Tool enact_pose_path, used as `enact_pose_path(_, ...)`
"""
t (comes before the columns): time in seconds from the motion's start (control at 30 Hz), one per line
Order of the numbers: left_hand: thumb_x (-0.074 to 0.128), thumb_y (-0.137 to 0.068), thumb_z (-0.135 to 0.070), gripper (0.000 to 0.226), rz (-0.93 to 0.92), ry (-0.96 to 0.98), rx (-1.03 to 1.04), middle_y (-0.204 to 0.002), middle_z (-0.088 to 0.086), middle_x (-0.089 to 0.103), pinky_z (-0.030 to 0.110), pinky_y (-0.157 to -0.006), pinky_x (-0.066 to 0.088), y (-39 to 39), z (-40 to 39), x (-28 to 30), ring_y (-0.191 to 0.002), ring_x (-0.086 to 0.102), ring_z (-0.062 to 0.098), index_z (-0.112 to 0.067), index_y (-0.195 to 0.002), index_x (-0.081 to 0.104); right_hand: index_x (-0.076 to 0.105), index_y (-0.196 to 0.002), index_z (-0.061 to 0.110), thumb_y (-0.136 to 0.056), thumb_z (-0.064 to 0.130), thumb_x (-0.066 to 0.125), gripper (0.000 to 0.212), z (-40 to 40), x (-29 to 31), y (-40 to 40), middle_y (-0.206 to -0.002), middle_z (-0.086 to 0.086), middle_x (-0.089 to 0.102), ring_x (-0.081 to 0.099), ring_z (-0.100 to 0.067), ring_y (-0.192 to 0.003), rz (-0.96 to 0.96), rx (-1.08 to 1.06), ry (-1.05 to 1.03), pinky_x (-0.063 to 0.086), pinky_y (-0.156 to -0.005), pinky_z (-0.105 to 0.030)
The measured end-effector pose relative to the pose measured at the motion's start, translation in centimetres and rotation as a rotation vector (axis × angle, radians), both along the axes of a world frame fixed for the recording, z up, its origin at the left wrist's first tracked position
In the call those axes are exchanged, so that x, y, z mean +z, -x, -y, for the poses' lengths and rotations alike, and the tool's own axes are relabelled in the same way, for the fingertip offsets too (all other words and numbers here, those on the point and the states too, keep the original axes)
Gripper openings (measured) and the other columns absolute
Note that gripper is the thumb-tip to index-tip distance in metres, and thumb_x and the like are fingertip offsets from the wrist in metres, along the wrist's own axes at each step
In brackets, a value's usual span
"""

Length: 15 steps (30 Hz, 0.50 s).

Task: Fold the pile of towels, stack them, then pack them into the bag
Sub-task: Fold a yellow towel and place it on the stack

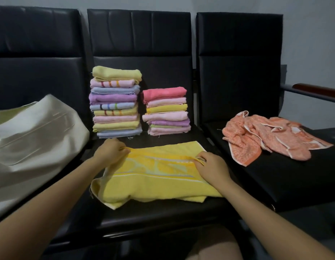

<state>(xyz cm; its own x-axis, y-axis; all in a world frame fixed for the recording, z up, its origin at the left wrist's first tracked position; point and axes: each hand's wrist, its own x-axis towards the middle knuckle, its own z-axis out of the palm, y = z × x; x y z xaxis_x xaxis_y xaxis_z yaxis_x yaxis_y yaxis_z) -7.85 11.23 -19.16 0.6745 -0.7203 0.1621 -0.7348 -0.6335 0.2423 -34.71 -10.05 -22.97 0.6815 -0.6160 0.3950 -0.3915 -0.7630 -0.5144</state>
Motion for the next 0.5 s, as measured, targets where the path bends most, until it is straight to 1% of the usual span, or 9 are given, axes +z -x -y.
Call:
enact_pose_path(0.07, 0.054, -0.096, -0.038, 0.025, -0.016, -0.009, 0.020, -0.089, 0.002, 0.054, 0.034, -0.073, 0.042, -0.8, 0.1, -1.8, -0.091, 0.056, 0.026, -0.023, -0.078, 0.063, 0.070, -0.096, 0.013, -0.092, 0.031, 0.060, 0.020, 0.4, 0.3, -0.1, -0.090, 0.000, 0.069, 0.062, -0.022, -0.087, -0.060, 0.011, 0.025, 0.038, -0.064, -0.030)
enact_pose_path(0.13, 0.052, -0.097, -0.037, 0.022, -0.033, 0.057, 0.062, -0.097, 0.004, 0.057, 0.037, -0.080, 0.046, -1.0, 0.1, -3.2, -0.097, 0.057, 0.028, -0.023, -0.085, 0.065, 0.070, -0.090, 0.013, -0.092, 0.033, 0.059, 0.023, 1.3, 1.6, -0.5, -0.086, -0.001, 0.068, 0.061, -0.022, -0.084, -0.117, 0.041, 0.019, 0.043, -0.068, -0.035)
enact_pose_path(0.2, 0.053, -0.097, -0.031, 0.025, -0.026, 0.206, 0.102, -0.099, 0.006, 0.060, 0.038, -0.078, 0.046, -1.0, 0.0, -4.3, -0.095, 0.057, 0.028, -0.014, -0.088, 0.070, 0.062, -0.073, 0.012, -0.091, 0.034, 0.061, 0.029, 2.2, 3.5, -1.6, -0.072, -0.002, 0.061, 0.057, -0.022, -0.072, -0.099, 0.071, -0.002, 0.044, -0.065, -0.039)
enact_pose_path(0.23, 0.055, -0.097, -0.028, 0.026, -0.038, 0.283, 0.119, -0.095, 0.006, 0.061, 0.037, -0.074, 0.044, -1.0, 0.0, -4.6, -0.091, 0.058, 0.027, -0.010, -0.086, 0.070, 0.058, -0.068, 0.013, -0.090, 0.034, 0.062, 0.031, 2.7, 4.5, -2.5, -0.068, -0.002, 0.058, 0.055, -0.021, -0.069, -0.060, 0.070, -0.013, 0.043, -0.063, -0.039)
enact_pose_path(0.27, 0.057, -0.096, -0.027, 0.025, -0.065, 0.351, 0.142, -0.091, 0.005, 0.062, 0.036, -0.070, 0.041, -0.9, -0.1, -4.7, -0.087, 0.058, 0.025, -0.009, -0.084, 0.069, 0.059, -0.067, 0.015, -0.089, 0.034, 0.063, 0.029, 3.2, 5.4, -3.5, -0.067, 0.000, 0.058, 0.055, -0.019, -0.067, -0.021, 0.063, -0.033, 0.043, -0.062, -0.037)
enact_pose_path(0.33, 0.058, -0.095, -0.026, 0.021, -0.112, 0.431, 0.180, -0.085, 0.001, 0.059, 0.032, -0.066, 0.035, -0.7, -0.3, -4.6, -0.080, 0.054, 0.018, -0.012, -0.083, 0.067, 0.067, -0.074, 0.016, -0.088, 0.034, 0.065, 0.023, 4.6, 6.1, -5.8, -0.071, 0.002, 0.062, 0.057, -0.016, -0.070, 0.000, 0.039, -0.069, 0.044, -0.063, -0.035)
enact_pose_path(0.4, 0.059, -0.095, -0.027, 0.019, -0.110, 0.464, 0.197, -0.082, -0.002, 0.056, 0.030, -0.065, 0.032, -0.8, -0.5, -4.6, -0.078, 0.050, 0.014, -0.013, -0.083, 0.066, 0.069, -0.079, 0.013, -0.088, 0.031, 0.062, 0.021, 6.1, 5.0, -8.1, -0.077, -0.002, 0.065, 0.061, -0.022, -0.077, -0.074, 0.010, -0.070, 0.047, -0.066, -0.037)
enact_pose_path(0.47, 0.059, -0.095, -0.027, 0.019, -0.076, 0.479, 0.216, -0.082, -0.002, 0.054, 0.030, -0.065, 0.031, -0.9, -0.4, -4.7, -0.077, 0.049, 0.013, -0.013, -0.084, 0.066, 0.071, -0.084, 0.011, -0.087, 0.027, 0.060, 0.019, 7.3, 2.9, -9.7, -0.090, -0.007, 0.065, 0.061, -0.028, -0.092, -0.159, -0.035, -0.082, 0.048, -0.075, -0.039)
enact_pose_path(0.5, 0.059, -0.095, -0.028, 0.019, -0.062, 0.487, 0.228, -0.082, -0.003, 0.054, 0.030, -0.065, 0.031, -1.1, -0.4, -4.9, -0.075, 0.049, 0.012, -0.014, -0.084, 0.065, 0.072, -0.090, 0.012, -0.087, 0.026, 0.060, 0.019, 7.6, 1.8, -10.2, -0.099, -0.008, 0.064, 0.058, -0.029, -0.100, -0.171, -0.055, -0.091, 0.048, -0.081, -0.038)
